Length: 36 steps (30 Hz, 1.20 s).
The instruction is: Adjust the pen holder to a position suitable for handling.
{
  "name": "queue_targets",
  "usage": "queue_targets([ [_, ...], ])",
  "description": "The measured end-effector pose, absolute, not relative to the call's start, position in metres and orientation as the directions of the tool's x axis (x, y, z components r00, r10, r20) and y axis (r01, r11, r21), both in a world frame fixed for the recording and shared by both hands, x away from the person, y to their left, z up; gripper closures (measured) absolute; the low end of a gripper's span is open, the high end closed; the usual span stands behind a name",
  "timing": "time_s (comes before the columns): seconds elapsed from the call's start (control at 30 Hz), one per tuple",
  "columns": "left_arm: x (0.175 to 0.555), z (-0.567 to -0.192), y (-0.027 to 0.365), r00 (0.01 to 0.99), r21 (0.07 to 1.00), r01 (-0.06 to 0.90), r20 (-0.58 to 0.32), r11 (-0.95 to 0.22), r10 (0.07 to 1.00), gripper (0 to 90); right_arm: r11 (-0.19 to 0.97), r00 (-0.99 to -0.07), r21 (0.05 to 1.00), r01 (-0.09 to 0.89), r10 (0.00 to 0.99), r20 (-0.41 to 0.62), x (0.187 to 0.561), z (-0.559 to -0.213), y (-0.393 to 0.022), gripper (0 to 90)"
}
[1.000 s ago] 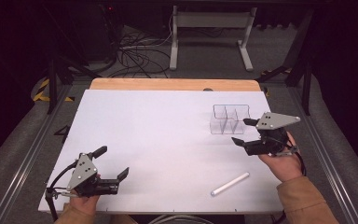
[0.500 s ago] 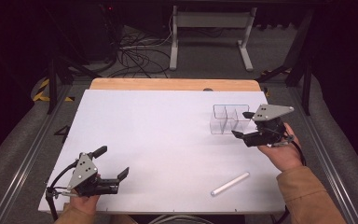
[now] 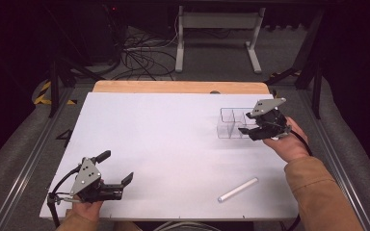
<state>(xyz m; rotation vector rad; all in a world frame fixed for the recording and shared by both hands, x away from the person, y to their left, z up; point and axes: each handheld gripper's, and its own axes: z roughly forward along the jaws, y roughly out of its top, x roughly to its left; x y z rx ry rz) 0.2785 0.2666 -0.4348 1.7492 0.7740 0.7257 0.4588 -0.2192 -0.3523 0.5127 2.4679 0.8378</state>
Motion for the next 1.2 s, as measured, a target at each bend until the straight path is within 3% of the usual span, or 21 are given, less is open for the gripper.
queue_targets([
  [1.2,0.280,-0.435,0.266,0.609,0.954,0.160,0.107,-0.255,0.786,2.6,0.831,-0.867,0.500,0.244,0.418,-0.272,0.507,-0.390,-0.201,56.8],
])
